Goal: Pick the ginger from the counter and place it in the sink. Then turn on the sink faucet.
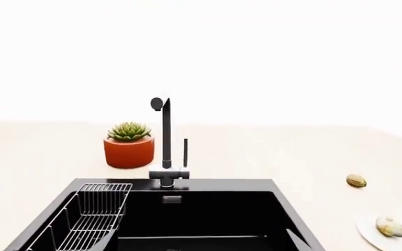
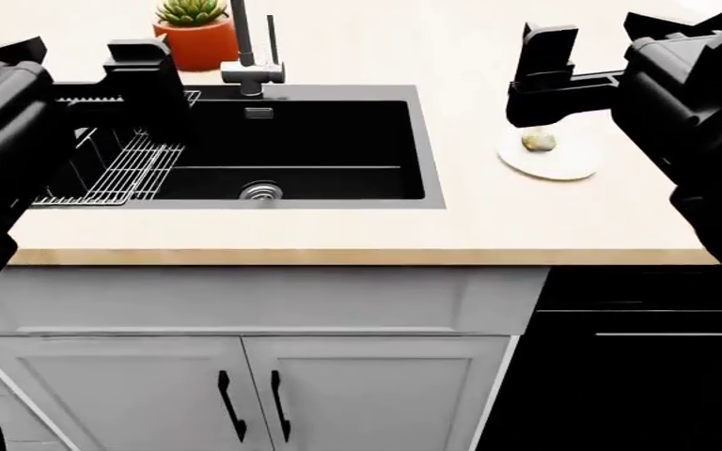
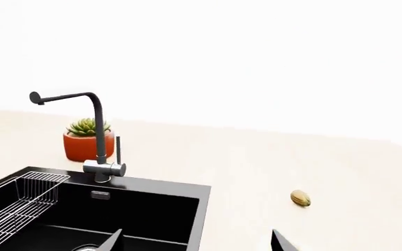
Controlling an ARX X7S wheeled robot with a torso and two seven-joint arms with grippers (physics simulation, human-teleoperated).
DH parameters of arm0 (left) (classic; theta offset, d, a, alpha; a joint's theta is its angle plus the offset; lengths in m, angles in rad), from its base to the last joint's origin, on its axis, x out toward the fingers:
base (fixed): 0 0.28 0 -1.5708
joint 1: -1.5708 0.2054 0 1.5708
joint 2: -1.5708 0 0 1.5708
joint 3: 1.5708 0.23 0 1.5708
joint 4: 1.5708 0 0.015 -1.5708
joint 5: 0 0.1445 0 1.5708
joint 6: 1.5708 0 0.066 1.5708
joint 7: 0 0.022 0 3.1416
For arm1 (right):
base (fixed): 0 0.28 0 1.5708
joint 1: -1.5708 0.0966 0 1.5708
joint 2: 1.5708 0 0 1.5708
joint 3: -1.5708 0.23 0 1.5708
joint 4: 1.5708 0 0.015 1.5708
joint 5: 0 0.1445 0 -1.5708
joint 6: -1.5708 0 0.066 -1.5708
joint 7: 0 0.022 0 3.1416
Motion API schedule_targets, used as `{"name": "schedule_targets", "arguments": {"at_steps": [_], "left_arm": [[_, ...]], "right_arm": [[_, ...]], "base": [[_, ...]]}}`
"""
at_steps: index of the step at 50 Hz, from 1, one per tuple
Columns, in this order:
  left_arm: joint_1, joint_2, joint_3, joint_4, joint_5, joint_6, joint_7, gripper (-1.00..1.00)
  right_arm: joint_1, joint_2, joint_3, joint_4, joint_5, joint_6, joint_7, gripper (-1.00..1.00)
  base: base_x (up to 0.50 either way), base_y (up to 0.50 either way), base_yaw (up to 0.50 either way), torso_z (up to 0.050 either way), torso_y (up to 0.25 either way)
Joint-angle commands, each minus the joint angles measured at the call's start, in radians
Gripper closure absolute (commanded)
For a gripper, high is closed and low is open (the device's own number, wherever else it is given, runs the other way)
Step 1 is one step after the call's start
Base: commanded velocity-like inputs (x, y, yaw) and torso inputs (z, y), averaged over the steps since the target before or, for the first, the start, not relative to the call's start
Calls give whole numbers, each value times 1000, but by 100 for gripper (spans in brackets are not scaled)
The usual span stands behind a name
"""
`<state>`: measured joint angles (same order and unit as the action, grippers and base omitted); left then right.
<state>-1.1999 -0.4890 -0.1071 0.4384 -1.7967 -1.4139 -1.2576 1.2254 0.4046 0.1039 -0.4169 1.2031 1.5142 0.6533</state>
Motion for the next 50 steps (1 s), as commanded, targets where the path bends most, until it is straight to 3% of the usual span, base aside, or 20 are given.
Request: {"name": "schedule_targets", "arguments": {"at_steps": [1,18,33,50], "left_arm": [[-33,-30,3,21,-16,18,-11,-100],[-5,-48,7,39,3,40,11,-100],[11,-55,13,49,40,52,48,-100],[15,-73,19,54,38,72,48,-100]], "right_arm": [[38,18,-9,39,62,-6,34,-100],[13,47,-58,23,65,-62,14,-100],[3,64,-76,34,97,-78,18,-100],[-1,81,-103,33,103,-104,21,-100]], "base": [[94,0,0,0,0],[489,-6,0,0,0],[19,-205,0,0,0],[500,-140,0,0,1]]}}
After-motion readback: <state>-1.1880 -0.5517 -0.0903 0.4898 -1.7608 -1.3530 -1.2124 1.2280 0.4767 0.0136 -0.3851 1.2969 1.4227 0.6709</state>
